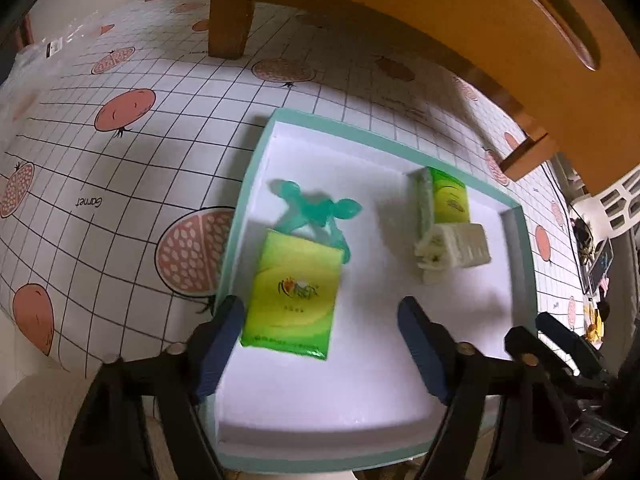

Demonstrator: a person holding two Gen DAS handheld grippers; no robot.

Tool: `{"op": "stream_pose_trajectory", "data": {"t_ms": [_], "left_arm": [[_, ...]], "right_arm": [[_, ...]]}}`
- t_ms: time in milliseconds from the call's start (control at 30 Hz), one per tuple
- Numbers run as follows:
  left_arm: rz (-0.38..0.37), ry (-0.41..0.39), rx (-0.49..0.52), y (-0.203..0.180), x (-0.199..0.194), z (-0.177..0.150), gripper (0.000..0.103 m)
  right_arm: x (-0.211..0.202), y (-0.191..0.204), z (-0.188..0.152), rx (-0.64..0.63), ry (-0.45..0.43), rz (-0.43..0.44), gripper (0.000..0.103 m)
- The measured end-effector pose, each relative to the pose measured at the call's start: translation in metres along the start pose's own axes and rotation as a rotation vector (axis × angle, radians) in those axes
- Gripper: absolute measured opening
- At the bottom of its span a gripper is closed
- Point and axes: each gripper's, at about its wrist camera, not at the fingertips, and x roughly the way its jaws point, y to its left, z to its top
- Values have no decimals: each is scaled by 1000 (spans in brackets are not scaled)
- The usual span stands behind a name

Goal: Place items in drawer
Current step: 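Withdraw both tools from the drawer back over the white tray, then grasp the white plastic clip with the right tool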

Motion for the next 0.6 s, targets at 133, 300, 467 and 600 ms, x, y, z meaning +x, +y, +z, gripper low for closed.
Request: {"op": "stream_pose_trajectory", "data": {"t_ms": [133, 300, 467, 600], "left_arm": [[15, -4, 24, -2, 2, 1, 73], [23, -7, 32, -1, 3, 2, 73], [20, -12, 22, 1, 3, 2, 73], [19, -14, 20, 0, 3, 3, 73]], "right_arm": [[4, 6, 12, -2, -10, 22, 103], [11, 28, 30, -49, -25, 54, 103], [28, 49, 42, -106, -2, 41, 95], [42, 57, 47, -118, 22, 24, 89]]}}
